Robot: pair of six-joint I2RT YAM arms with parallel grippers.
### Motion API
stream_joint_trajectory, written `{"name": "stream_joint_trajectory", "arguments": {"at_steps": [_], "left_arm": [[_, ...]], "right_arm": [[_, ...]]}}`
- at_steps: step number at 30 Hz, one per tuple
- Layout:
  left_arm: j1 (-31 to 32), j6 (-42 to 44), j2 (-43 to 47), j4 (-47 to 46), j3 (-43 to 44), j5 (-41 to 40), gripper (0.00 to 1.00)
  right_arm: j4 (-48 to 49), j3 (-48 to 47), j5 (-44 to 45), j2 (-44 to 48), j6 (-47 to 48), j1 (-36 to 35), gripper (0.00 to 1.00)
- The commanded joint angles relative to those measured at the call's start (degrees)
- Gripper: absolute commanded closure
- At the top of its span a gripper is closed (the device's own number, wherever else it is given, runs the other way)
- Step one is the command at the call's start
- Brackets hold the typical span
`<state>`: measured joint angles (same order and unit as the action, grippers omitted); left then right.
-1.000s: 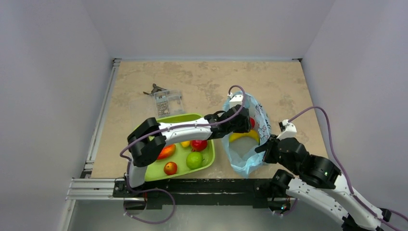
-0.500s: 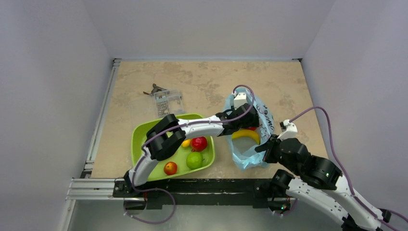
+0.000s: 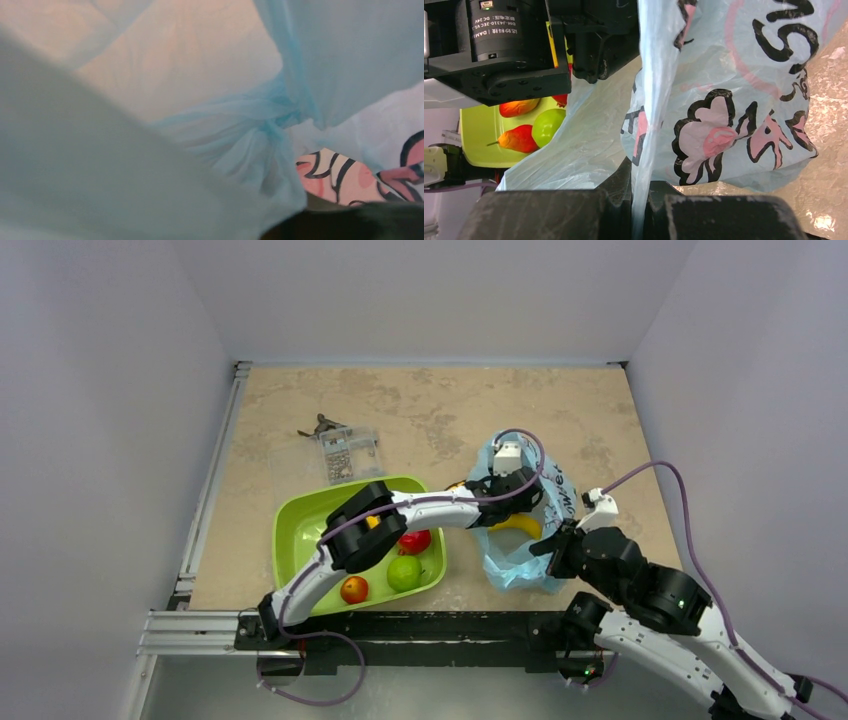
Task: Take the fake fruits out of the plastic bag
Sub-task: Take out the fake fruit from the plastic bag.
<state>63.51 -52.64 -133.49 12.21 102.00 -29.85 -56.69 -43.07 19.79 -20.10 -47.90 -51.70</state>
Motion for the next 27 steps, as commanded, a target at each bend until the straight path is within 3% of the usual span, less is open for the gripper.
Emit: {"name": "stream_joint_trajectory", "arguments": {"at_steps": [1, 6, 10, 16, 27], "left_arm": [[-0.2, 5.45, 6.29, -3.18, -3.54, 0.89, 0.63], [-1.1, 8.38, 12.58, -5.3, -6.86, 6.96, 0.82], [-2.03, 8.08, 17.46, -5.89, -9.8, 11.68, 0.91], [-2.7, 6.88, 24.34, -6.75, -15.37, 18.87, 0.96], [-4.32, 5.98, 36.82, -13.34, -24.68, 48.47, 1.0]], "right_arm": [[2.28, -0.88, -0.5, 0.61, 0.92, -0.07, 1.0], [2.37, -0.88, -0.47, 0.42, 1.06, -0.07, 1.0], [2.37, -0.88, -0.52, 0.21, 1.14, -0.07, 1.0], [2.46, -0.8, -0.45, 0.04, 1.2, -0.07, 1.0], [2.46, -0.79, -0.29, -0.71, 1.24, -0.06, 1.0]]}}
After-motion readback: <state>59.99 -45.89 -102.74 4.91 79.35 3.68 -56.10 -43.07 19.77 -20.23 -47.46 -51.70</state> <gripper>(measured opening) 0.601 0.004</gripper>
